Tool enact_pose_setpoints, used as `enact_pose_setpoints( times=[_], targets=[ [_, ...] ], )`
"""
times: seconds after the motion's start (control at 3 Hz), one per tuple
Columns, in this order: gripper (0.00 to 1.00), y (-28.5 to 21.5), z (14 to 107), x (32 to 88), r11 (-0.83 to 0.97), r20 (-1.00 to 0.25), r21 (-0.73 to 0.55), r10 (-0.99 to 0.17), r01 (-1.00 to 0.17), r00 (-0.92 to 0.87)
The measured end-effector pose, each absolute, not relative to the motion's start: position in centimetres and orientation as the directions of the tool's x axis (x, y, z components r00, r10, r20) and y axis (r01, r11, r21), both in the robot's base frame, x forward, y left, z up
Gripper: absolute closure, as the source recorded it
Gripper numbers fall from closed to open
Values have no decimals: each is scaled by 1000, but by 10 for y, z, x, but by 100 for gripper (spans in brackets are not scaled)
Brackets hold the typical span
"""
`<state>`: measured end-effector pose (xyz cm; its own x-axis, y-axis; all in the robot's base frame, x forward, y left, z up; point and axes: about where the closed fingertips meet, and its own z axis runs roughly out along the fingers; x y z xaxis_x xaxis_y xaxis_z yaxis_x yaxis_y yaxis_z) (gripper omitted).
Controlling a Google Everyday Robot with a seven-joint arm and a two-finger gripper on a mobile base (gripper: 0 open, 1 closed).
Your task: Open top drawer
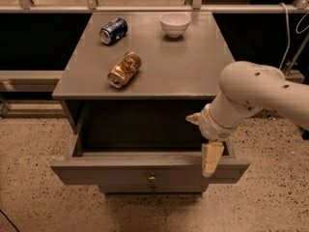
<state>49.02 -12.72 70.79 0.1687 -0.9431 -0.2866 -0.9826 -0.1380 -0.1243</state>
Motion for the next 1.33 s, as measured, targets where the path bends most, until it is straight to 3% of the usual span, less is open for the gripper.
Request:
enact_pose_setpoints(
  times=[0.33,1.0,1.33],
  targets=[
    [3,-128,711,507,-130,-255,-116,-954,-985,156],
    [49,-130,689,524,-143,-234,-144,-956,-979,174],
    [66,-132,677,529,-147,-216,-146,-960,-978,177]
  ],
)
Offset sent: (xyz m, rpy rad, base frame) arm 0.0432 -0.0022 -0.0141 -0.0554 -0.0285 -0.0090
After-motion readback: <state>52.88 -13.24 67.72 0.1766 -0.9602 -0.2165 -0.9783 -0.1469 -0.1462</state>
